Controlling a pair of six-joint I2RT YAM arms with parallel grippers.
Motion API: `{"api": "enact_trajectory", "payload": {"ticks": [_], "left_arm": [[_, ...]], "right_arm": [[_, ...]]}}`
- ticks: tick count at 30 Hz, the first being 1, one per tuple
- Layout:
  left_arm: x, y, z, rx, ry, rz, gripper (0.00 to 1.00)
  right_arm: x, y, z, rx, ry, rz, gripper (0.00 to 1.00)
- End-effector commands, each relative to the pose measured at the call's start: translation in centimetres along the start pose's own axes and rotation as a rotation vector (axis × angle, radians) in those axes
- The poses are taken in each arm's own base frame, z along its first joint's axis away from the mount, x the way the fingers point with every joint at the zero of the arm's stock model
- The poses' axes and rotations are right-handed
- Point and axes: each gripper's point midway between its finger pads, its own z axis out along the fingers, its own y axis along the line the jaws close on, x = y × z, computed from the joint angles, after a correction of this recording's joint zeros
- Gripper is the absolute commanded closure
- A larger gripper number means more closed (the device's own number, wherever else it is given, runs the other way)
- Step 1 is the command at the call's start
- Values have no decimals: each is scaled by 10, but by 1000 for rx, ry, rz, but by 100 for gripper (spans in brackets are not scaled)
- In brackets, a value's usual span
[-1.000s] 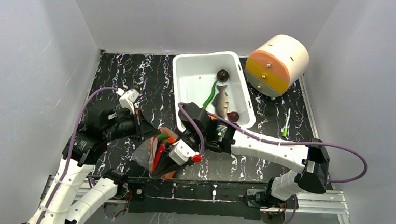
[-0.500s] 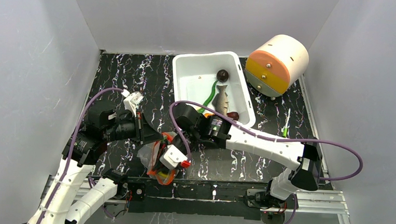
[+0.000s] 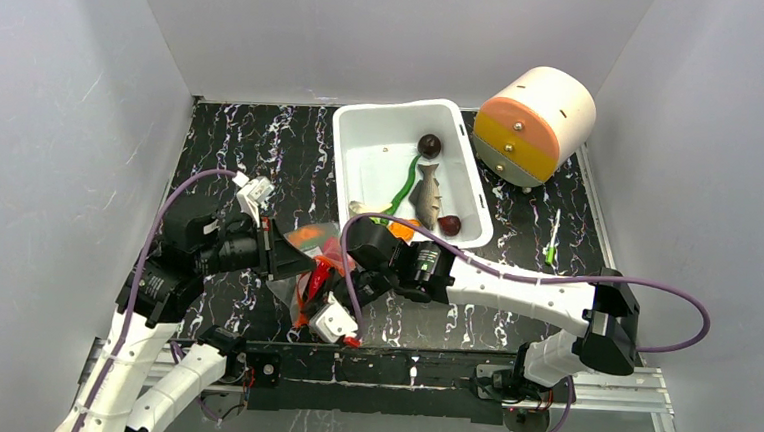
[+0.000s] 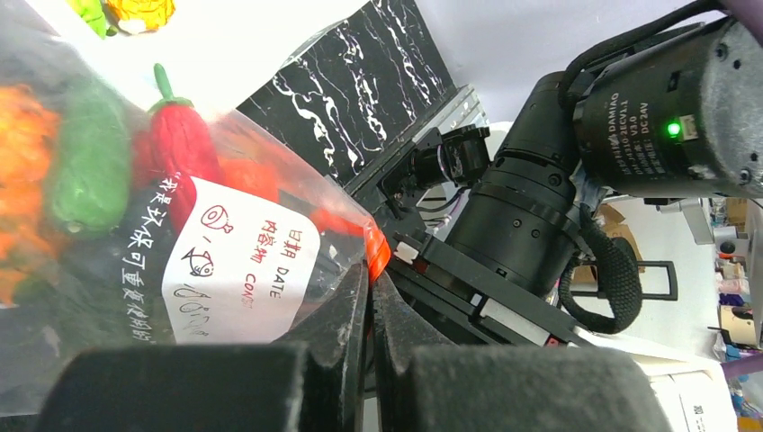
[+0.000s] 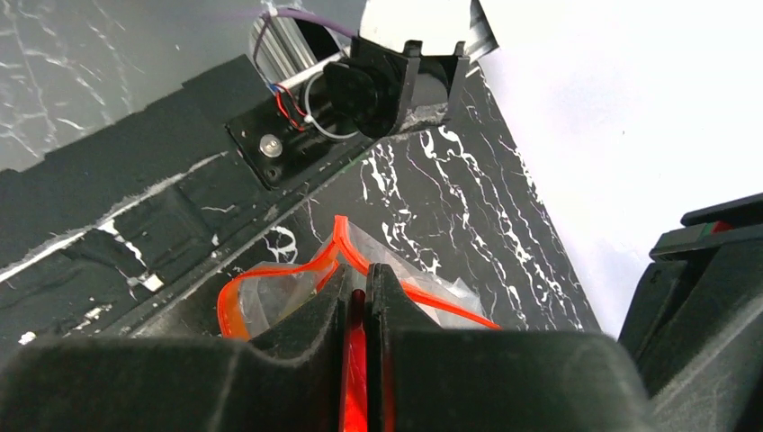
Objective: Place the food in the zip-top bag and seal the zipper
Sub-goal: Place the fake vegetable in the zipper food storage bag.
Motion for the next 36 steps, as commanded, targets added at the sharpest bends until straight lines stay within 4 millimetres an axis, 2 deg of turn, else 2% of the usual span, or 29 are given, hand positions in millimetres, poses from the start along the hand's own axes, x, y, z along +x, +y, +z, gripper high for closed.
{"api": "enact_trajectory", "payload": {"ticks": [1,4,10,17,22,27,31,36], "left_arm": [[1,-27,-9,116,-8,28,100],[1,-28,-9,126,-13,14,100],[-6,-39,-13,149,-23,3,100],[-5,-42,-15,148,-13,-10,100],[-3,-29,-13,86,-16,-14,100],[-2,-19,-10,47,-8,-11,100],[-2,-18,-9,46,-9,1,100],[-2,-21,-7,65,0,-34,100]], "right_arm": [[12,-28,-13,83,111,-127,100],[17,-31,-13,90,133,-139,100],[41,-41,-20,172,250,-168,100],[55,-37,-22,190,302,-154,100],[35,-43,-28,192,275,-201,100],[-3,-49,-29,169,179,-271,100],[-2,-51,-29,141,196,-257,100],[22,-55,-31,216,285,-237,100]]}}
